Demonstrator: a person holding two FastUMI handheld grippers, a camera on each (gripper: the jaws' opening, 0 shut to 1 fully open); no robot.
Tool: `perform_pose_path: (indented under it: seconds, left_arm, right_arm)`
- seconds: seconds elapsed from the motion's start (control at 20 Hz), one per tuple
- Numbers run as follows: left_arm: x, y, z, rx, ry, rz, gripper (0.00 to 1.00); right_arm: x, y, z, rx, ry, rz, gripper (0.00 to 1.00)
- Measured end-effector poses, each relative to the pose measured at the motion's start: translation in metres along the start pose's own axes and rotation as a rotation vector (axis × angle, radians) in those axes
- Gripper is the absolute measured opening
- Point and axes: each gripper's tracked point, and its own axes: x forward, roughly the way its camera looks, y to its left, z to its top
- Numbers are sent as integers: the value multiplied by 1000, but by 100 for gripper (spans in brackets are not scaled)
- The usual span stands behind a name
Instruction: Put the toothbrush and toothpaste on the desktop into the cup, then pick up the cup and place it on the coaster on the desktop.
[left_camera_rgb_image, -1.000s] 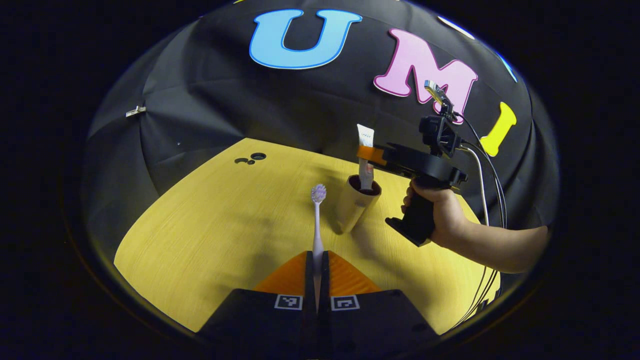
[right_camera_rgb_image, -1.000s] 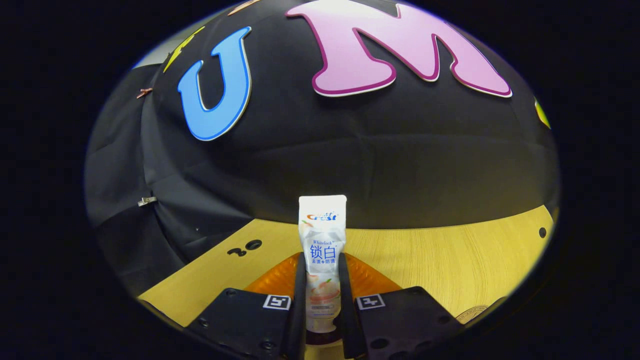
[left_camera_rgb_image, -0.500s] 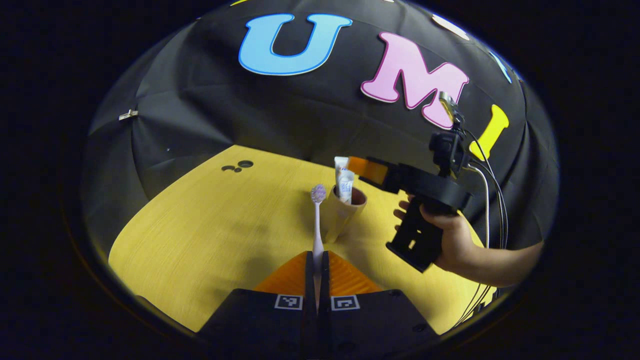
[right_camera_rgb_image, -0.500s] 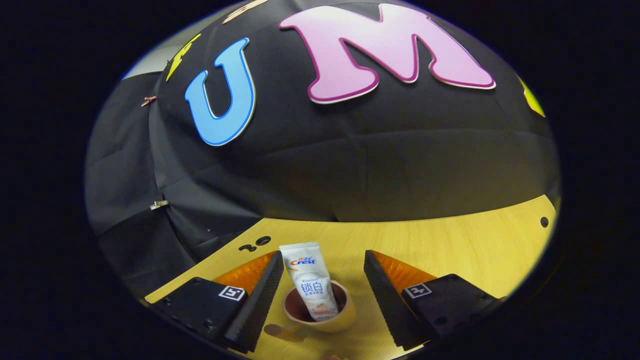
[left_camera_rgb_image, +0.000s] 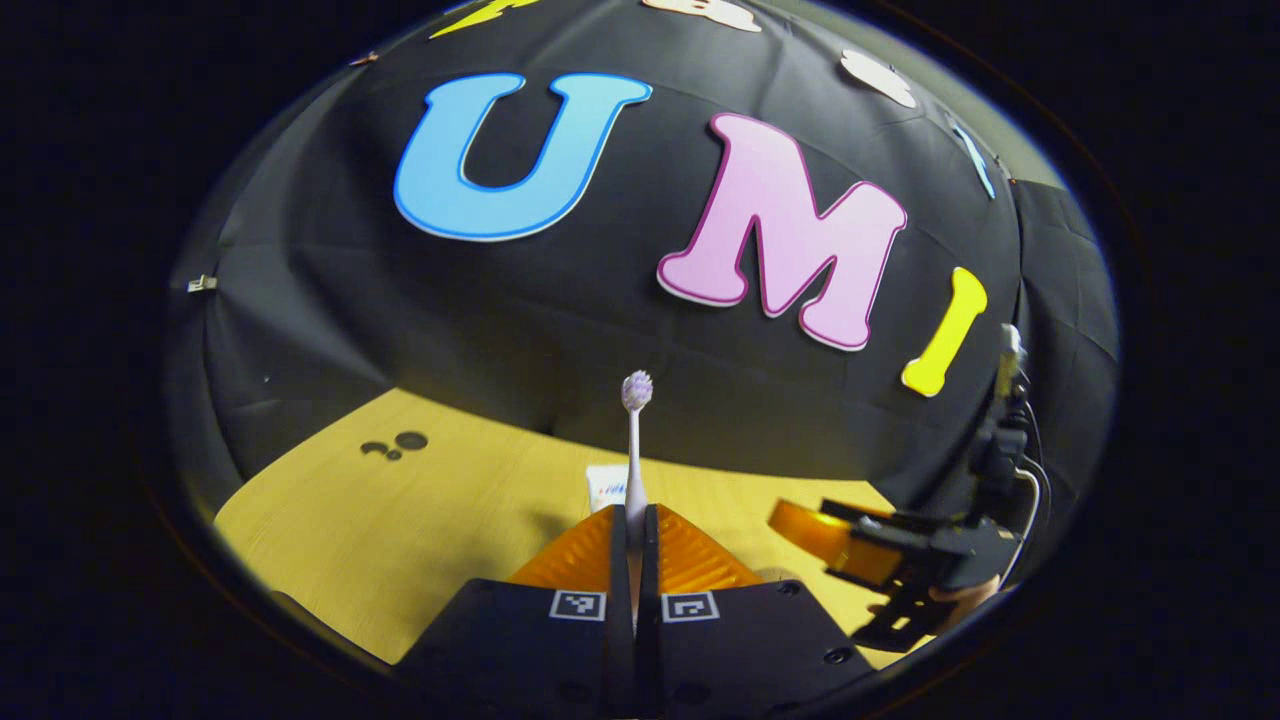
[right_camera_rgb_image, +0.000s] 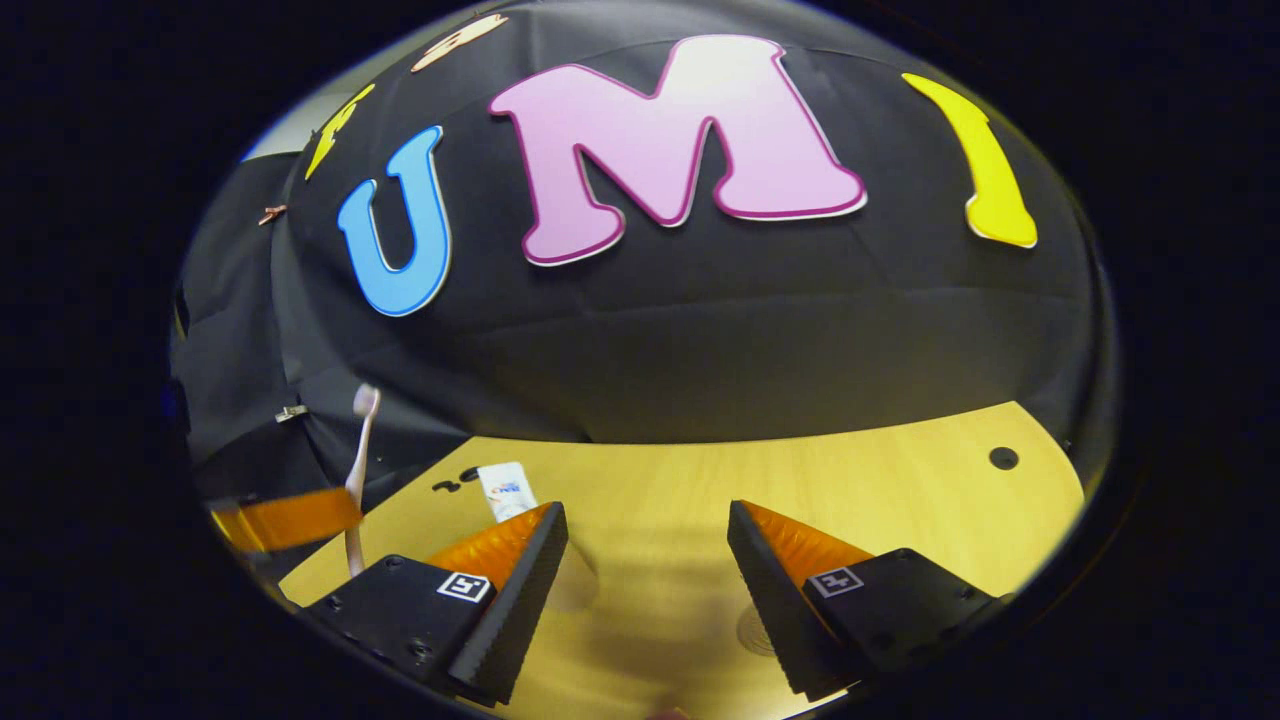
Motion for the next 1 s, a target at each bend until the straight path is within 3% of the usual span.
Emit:
perform_pose_path:
  seconds: [0.25,0.6,0.85,0.95,1.0]
  left_arm:
    - [52,-18,22,4,-109,-55,6]
    - [101,-13,-7,6,-149,-48,10]
    - [109,-14,-34,54,-137,-43,12]
    - [103,-16,-39,88,-135,-49,26]
    - [99,-18,-40,110,-131,-49,41]
  right_arm:
    - [-41,-66,-2,-27,-11,-99,98]
    - [-91,-153,-11,-4,-2,-243,98]
    - [-107,-178,-25,-40,25,-289,98]
    - [-109,-181,-31,-32,37,-296,98]
    - [-110,-181,-33,-25,41,-296,98]
